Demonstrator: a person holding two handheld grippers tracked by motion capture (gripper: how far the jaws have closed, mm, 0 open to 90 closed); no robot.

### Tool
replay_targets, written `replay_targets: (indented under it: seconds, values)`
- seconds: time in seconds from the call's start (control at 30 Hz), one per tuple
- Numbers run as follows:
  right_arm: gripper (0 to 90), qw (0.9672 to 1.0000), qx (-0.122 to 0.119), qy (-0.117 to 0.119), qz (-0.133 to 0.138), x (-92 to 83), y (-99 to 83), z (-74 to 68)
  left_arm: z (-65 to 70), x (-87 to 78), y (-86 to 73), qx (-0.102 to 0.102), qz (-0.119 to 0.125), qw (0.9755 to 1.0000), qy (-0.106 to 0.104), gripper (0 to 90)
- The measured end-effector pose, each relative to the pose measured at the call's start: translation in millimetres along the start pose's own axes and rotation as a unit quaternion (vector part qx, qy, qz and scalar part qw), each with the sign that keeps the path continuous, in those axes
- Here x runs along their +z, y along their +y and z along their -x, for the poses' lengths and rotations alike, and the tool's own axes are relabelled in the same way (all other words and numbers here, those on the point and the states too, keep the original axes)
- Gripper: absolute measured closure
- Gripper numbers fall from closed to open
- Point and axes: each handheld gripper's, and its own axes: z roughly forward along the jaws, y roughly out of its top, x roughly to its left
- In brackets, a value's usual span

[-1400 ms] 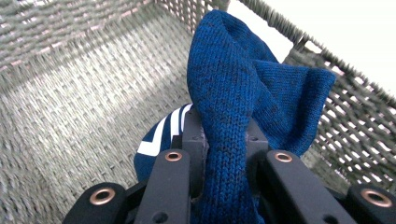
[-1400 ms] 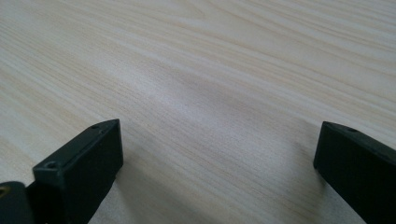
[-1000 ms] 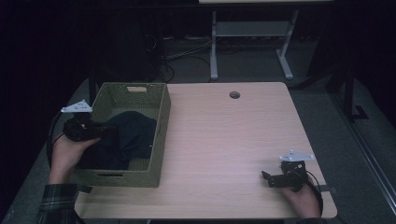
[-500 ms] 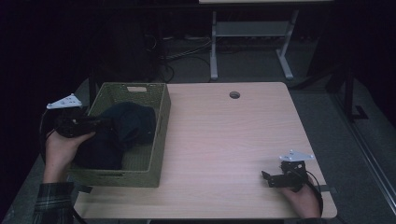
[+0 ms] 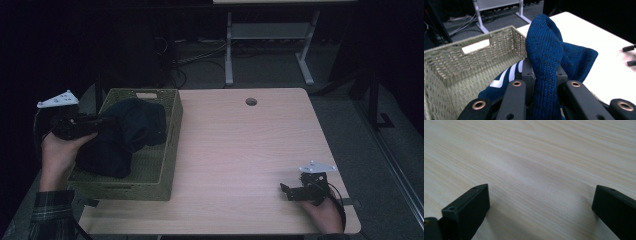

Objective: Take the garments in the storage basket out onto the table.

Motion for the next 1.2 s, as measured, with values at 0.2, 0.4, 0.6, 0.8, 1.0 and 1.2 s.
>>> replay_targets:
  seconds: [0.2,0.4,0.6,0.8,1.0,1.2]
  values:
    - [1.0,1.0,0.001,0.0,0.0,0.0,0.0,-0.1,2.6,-8.8,13.6,0.005,0.014,0.9999,-0.007,77.2]
    - [1.0,1.0,0.001,0.0,0.0,0.0,0.0,-0.1,7.0,-13.9,25.2,0.01,0.025,0.9995,-0.016,77.2]
    - [1.0,1.0,0.001,-0.001,0.0,-0.1,0.0,-0.1,15.3,-15.9,34.7,0.015,0.038,0.9985,-0.036,77.2]
    - [1.0,1.0,0.001,-0.001,0.0,0.0,0.0,-0.1,23.6,-14.1,42.2,0.019,0.044,0.9977,-0.047,77.2]
    - [1.0,1.0,0.001,-0.001,0.0,0.0,0.0,-0.1,33.8,-9.4,50.8,0.026,0.047,0.997,-0.055,77.2]
    - [1.0,1.0,0.0,-0.001,0.0,0.0,0.0,-0.1,45.4,-4.2,59.5,0.032,0.053,0.9958,-0.068,77.2]
